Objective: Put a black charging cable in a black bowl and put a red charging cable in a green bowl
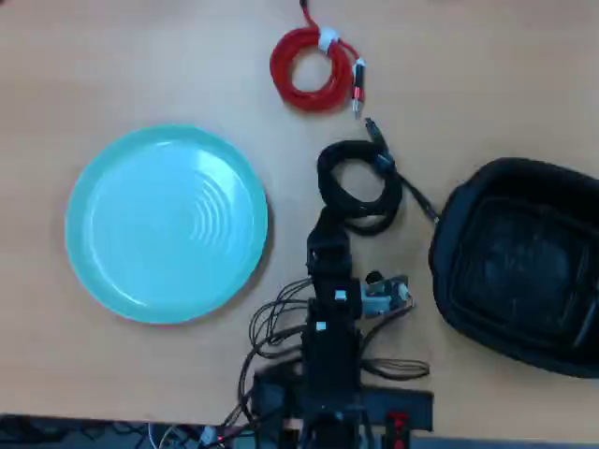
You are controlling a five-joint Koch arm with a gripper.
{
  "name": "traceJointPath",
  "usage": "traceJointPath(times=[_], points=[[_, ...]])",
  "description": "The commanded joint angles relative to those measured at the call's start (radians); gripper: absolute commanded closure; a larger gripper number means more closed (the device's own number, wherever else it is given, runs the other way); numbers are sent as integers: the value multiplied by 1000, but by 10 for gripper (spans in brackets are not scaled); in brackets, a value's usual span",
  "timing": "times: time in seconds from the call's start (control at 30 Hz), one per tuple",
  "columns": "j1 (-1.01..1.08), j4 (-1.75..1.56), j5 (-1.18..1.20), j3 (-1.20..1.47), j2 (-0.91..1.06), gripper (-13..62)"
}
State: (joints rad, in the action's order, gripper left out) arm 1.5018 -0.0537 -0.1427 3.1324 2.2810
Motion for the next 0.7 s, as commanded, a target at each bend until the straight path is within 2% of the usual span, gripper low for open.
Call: traceJointPath(times=[0.0, 0.67], points=[[-81, 586, 49, -345, 94, 229], [-78, 1384, 74, -979, 92, 226]])
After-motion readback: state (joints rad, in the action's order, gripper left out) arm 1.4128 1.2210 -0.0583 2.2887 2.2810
